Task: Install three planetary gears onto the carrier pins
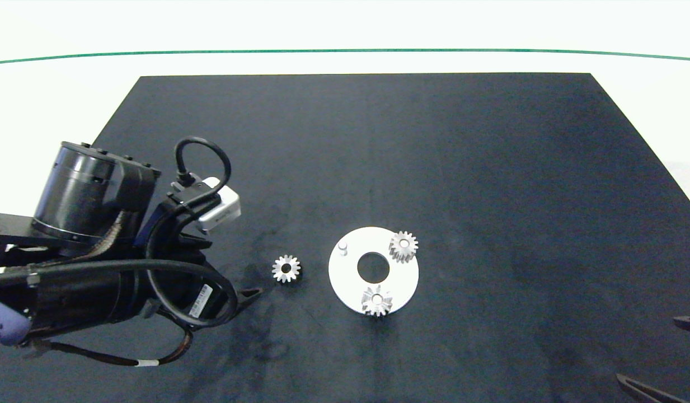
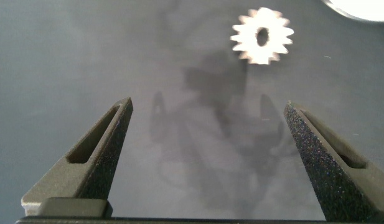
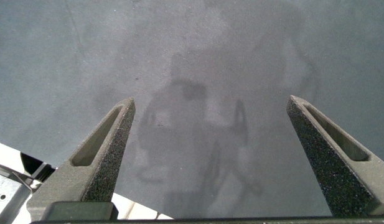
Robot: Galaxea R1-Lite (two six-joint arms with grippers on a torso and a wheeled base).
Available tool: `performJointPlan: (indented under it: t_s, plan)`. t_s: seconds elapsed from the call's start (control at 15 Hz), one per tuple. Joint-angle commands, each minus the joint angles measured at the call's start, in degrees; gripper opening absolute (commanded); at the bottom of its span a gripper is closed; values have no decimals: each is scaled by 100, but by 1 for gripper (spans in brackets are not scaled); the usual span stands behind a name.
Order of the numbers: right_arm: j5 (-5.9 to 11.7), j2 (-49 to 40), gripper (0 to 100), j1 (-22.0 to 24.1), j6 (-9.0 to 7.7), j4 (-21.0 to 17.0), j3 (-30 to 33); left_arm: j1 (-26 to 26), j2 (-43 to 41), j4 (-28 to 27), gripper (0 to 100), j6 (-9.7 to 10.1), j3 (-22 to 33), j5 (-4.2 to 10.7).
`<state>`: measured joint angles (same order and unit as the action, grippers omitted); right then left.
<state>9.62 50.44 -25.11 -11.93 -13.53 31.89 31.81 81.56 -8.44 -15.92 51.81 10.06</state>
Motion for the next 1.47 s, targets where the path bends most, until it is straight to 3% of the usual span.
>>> performJointPlan:
  t_s: [0.07, 0.53, 1.0, 1.47]
  plan:
    - [5, 106, 100, -2, -11, -9, 1, 318, 405, 17, 100, 133, 13, 5]
    - [5, 185, 100, 6, -28, -9, -7, 309, 985, 641, 100, 151, 136, 40]
    - [-21, 264, 100, 15, -19, -9, -16, 300, 1266, 826, 100, 142, 215, 110]
    - [-21, 273, 100, 24, -19, -9, -16, 291, 1328, 967, 87, 151, 180, 110]
